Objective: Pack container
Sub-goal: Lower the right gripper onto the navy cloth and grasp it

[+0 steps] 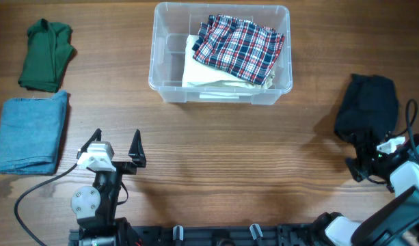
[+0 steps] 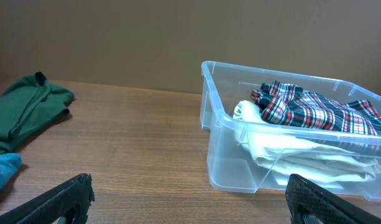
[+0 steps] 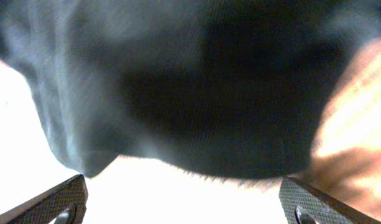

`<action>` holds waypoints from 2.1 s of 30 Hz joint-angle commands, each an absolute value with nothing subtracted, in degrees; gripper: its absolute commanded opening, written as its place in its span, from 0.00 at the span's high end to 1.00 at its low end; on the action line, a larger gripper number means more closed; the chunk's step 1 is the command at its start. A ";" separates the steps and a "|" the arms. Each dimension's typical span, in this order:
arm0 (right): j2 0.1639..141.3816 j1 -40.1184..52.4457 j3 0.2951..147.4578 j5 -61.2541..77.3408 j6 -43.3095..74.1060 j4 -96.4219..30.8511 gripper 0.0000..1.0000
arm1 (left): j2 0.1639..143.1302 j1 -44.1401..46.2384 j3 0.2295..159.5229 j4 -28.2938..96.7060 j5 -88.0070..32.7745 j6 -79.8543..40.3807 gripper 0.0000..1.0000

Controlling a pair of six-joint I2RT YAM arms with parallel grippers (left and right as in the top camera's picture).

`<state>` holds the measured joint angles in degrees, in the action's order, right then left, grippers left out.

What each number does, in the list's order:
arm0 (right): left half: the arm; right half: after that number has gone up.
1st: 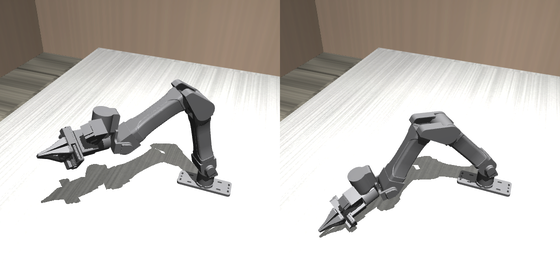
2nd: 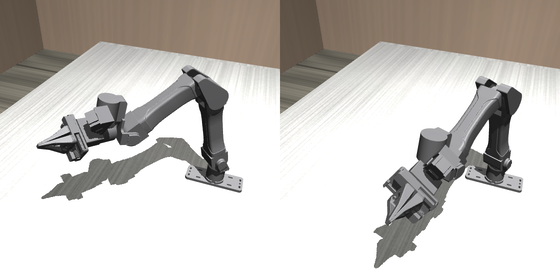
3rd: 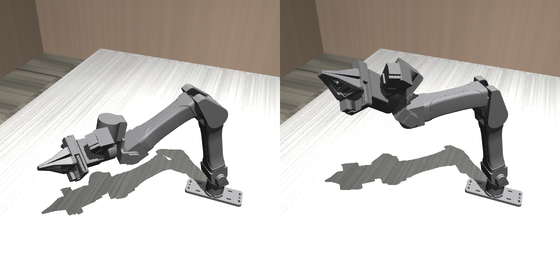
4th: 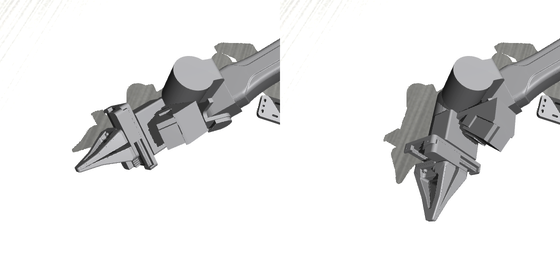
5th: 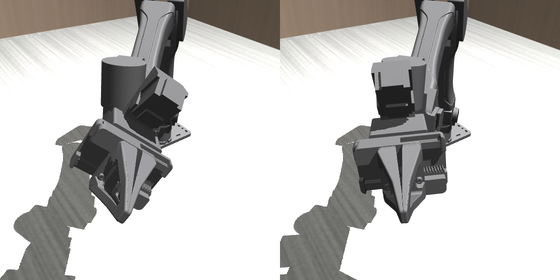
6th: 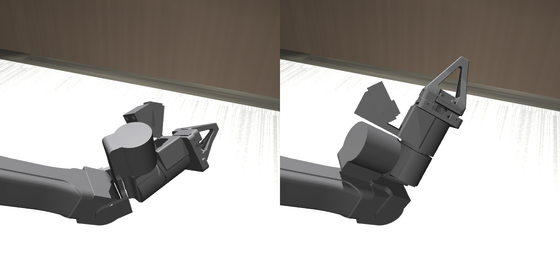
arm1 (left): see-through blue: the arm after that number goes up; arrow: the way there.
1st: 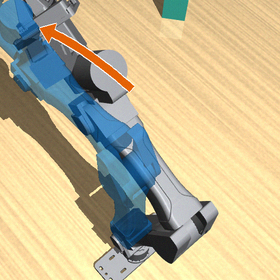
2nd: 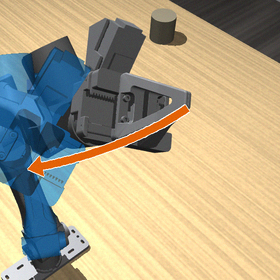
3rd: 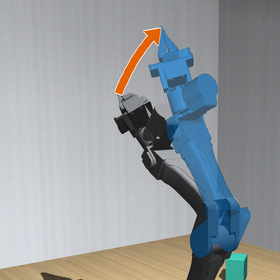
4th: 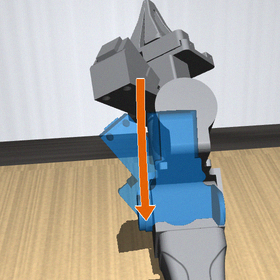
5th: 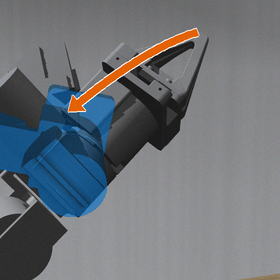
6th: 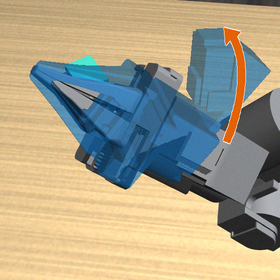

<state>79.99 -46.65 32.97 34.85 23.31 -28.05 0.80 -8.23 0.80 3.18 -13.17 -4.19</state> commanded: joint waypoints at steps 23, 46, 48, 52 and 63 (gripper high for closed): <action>71.11 -46.52 41.80 29.58 12.47 -23.70 0.00 | 0.38 -8.49 0.32 3.18 -12.58 -4.93 0.00; 80.05 -47.00 41.78 15.75 14.83 -16.56 0.01 | 0.38 -8.49 0.32 3.18 -12.58 -4.93 0.00; 80.95 -47.00 41.78 15.40 13.15 -16.12 0.00 | 0.38 -8.49 0.32 3.18 -12.58 -4.93 0.00; 82.46 -47.00 41.78 13.37 12.86 -15.62 0.01 | 0.38 -8.49 0.32 3.18 -12.58 -4.95 0.00; 88.62 -47.00 41.78 12.88 11.97 -12.34 0.00 | 0.38 -8.49 0.32 3.18 -12.58 -4.93 0.00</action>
<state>85.76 -46.70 41.08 13.87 13.13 -13.13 0.80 -8.23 0.80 3.18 -13.17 -4.19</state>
